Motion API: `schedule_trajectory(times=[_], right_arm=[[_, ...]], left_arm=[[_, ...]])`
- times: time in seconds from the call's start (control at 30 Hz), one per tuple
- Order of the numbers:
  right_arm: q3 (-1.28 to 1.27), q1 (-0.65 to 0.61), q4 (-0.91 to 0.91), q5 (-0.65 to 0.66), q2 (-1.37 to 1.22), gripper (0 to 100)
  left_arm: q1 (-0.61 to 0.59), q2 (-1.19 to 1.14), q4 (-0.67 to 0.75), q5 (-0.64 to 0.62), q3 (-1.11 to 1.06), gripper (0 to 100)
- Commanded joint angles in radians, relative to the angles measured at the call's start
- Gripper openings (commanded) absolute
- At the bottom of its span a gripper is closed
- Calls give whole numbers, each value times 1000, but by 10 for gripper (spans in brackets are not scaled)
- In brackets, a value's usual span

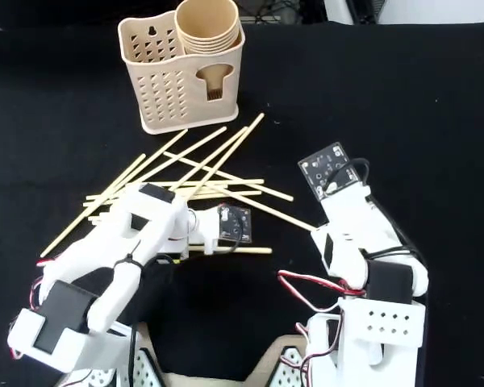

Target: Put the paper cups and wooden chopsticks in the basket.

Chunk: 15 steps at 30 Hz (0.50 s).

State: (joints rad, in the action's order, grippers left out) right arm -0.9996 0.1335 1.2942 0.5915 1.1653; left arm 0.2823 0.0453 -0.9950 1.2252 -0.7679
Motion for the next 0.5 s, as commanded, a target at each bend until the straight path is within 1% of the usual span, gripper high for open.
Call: schedule_trajectory(times=[0.0,0.13,0.27,0.37,0.47], right_arm=[[-15,-6,-6,2,15,141],[-24,-6,-20,-2,15,141],[-18,-6,-17,-2,15,141],[-21,-6,-17,-2,15,141],[-25,-6,-14,-2,15,141]], left_arm=[[4,-2,-46,8,79,39],[4,0,-141,-2,139,39],[4,0,-204,-69,188,39],[5,21,-222,-75,182,39],[5,100,-201,-75,119,39]])
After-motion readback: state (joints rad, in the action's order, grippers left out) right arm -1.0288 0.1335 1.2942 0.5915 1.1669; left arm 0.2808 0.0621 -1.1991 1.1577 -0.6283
